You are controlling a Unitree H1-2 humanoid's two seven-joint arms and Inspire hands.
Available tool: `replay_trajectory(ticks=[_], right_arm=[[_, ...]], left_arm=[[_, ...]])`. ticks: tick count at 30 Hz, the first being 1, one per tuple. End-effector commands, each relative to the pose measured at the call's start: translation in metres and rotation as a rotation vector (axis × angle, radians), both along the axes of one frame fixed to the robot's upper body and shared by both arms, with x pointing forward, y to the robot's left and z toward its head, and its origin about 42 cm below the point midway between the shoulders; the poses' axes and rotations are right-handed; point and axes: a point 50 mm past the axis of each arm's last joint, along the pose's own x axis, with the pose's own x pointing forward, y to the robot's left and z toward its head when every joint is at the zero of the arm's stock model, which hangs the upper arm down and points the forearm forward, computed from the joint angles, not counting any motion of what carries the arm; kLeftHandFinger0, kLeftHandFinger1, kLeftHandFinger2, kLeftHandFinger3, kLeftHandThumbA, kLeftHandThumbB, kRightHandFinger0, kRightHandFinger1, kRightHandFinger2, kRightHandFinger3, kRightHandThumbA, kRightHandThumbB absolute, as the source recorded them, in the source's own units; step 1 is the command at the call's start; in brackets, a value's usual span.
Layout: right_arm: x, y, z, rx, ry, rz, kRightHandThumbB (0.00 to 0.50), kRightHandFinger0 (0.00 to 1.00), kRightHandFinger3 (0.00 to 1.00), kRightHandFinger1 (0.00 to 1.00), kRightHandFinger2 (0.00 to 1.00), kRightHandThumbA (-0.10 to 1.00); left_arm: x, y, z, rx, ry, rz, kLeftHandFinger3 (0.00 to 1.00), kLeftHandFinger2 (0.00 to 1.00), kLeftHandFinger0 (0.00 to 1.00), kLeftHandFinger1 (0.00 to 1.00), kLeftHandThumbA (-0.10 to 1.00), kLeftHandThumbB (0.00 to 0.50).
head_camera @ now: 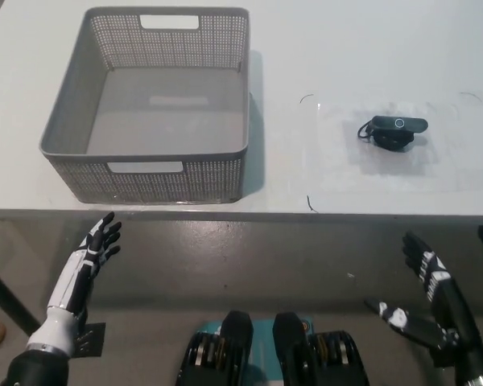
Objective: Use the right hand to pick up a webcam and put it into a container on the left side
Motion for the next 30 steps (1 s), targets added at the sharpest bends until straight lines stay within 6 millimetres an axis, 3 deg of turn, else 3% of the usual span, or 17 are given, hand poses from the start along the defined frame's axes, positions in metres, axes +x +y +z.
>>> replay_trajectory(ticks=[1,6,7,14,17,22,26,28,30], right_arm=[[-0.014,-0.009,0.026,-0.054,-0.137,0.01,0.175,1.0,1.0,1.0,1.0,1.0],[-0.03,-0.01,0.059,-0.072,-0.265,0.008,0.18,1.0,1.0,1.0,1.0,1.0],[-0.031,-0.01,0.063,-0.07,-0.27,0.006,0.216,1.0,1.0,1.0,1.0,1.0],[-0.032,-0.025,0.14,-0.132,-0.466,-0.072,0.255,1.0,1.0,1.0,1.0,1.0],[-0.016,-0.034,0.18,-0.187,-0.541,-0.118,0.3,1.0,1.0,1.0,1.0,1.0],[0.006,-0.041,0.231,-0.303,-0.62,-0.147,0.244,1.0,1.0,1.0,1.0,1.0],[0.042,-0.042,0.286,-0.489,-0.642,-0.207,0.268,1.0,1.0,1.0,1.0,0.97],[0.063,-0.042,0.313,-0.592,-0.652,-0.233,0.267,1.0,1.0,1.0,1.0,0.87],[0.086,-0.04,0.335,-0.685,-0.647,-0.246,0.307,1.0,1.0,1.0,1.0,0.85]], left_arm=[[-0.008,-0.004,0.011,-0.023,-0.042,-0.047,1.0,1.0,1.0,1.0,0.99,0.112],[-0.026,-0.006,0.007,-0.011,-0.032,-0.058,1.0,1.0,1.0,1.0,1.0,0.114],[-0.028,-0.007,0.007,-0.009,-0.035,-0.063,1.0,1.0,1.0,1.0,1.0,0.115],[-0.048,-0.016,0.0,-0.03,-0.035,-0.106,1.0,1.0,1.0,1.0,1.0,0.134],[-0.057,-0.02,-0.002,-0.029,-0.029,-0.11,1.0,1.0,1.0,1.0,1.0,0.122],[-0.064,-0.025,-0.006,-0.033,-0.017,-0.121,1.0,1.0,1.0,1.0,1.0,0.097],[-0.066,-0.027,-0.007,-0.036,-0.017,-0.124,1.0,1.0,1.0,1.0,1.0,0.104],[-0.067,-0.028,-0.008,-0.043,-0.015,-0.133,1.0,1.0,1.0,1.0,1.0,0.1],[-0.071,-0.028,-0.01,-0.043,-0.006,-0.132,1.0,1.0,1.0,1.0,1.0,0.095]])
